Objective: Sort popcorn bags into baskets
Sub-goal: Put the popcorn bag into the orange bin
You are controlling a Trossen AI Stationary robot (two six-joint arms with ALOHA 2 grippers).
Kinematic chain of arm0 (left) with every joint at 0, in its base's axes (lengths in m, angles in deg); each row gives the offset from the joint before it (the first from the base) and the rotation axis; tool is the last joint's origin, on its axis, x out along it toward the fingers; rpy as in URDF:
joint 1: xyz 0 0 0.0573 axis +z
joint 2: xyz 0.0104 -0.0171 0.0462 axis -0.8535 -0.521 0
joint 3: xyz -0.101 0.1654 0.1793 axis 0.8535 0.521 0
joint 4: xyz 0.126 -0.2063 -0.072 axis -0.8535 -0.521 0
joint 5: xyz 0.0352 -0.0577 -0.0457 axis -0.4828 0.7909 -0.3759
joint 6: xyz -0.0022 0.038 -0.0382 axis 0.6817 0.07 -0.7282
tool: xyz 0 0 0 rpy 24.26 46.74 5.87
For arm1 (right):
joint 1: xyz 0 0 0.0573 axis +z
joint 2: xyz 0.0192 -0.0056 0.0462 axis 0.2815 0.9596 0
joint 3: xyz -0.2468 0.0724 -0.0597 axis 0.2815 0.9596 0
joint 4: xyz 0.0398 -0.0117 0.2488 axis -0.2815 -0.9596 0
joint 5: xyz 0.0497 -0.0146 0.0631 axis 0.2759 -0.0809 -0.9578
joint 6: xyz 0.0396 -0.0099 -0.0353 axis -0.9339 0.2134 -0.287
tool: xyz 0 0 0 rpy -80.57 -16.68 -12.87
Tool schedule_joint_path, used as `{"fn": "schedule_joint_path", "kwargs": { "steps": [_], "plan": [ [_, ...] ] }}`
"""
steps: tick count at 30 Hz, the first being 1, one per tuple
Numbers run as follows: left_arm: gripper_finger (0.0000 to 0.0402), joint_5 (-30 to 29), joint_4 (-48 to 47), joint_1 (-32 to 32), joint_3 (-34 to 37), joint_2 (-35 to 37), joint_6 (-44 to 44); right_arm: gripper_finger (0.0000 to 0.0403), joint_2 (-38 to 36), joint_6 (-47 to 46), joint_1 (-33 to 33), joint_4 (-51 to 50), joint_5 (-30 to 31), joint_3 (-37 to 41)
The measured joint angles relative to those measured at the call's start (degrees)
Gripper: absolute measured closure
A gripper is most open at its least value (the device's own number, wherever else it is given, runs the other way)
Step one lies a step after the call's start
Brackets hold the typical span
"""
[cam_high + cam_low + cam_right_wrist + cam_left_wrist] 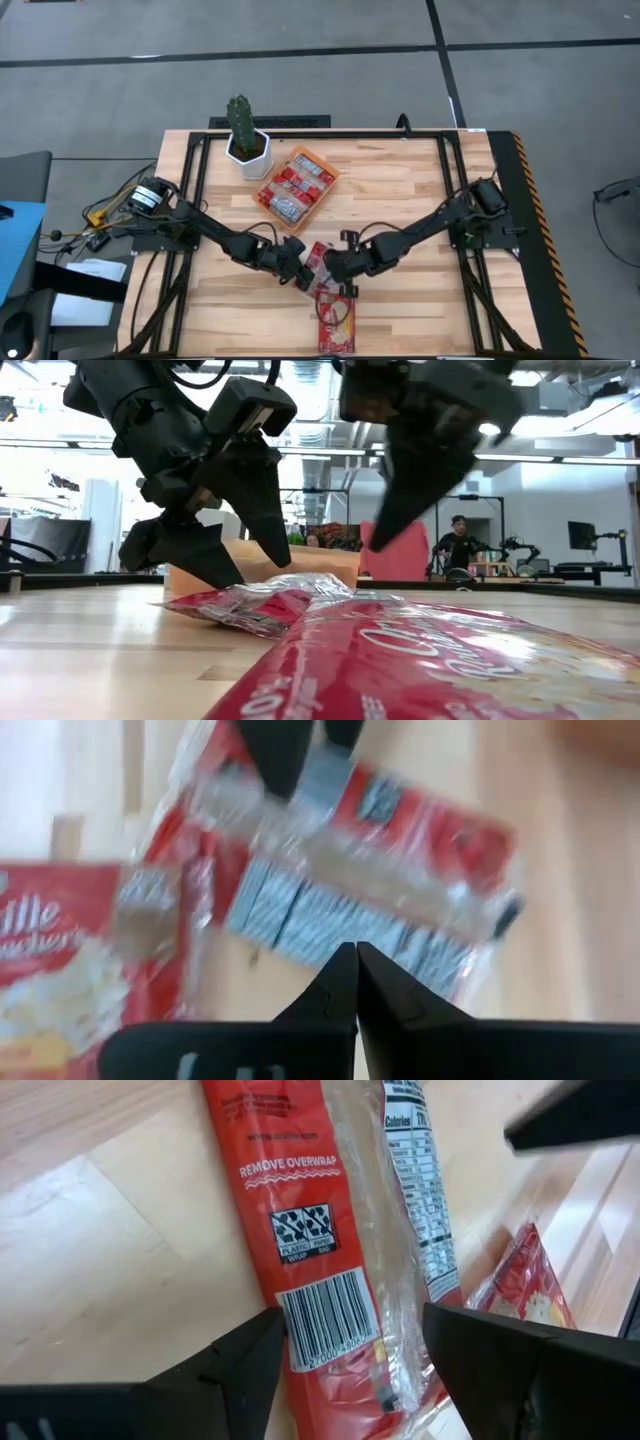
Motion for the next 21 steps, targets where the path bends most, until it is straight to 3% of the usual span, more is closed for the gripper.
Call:
{"fn": "schedule_joint_path", "kwargs": {
  "steps": [5, 11, 21],
  "plan": [
    [0.0164, 2.87, 2.93, 0.31, 0.08, -3.07, -0.32, 0.0388, 2.34, -3.42, 2.1, 0.25, 0.26, 0.06],
    [0.0152, 3.45, 16.09, -0.13, -0.15, -9.57, -2.3, 0.0373, 5.39, -5.59, 3.75, -0.59, -0.02, 0.05],
    [0.0151, 1.94, 20.38, -0.33, 0.02, -9.8, -0.92, 0.0384, 7.35, -3.48, 4.43, 4.43, 0.44, 0.0]
  ]
}}
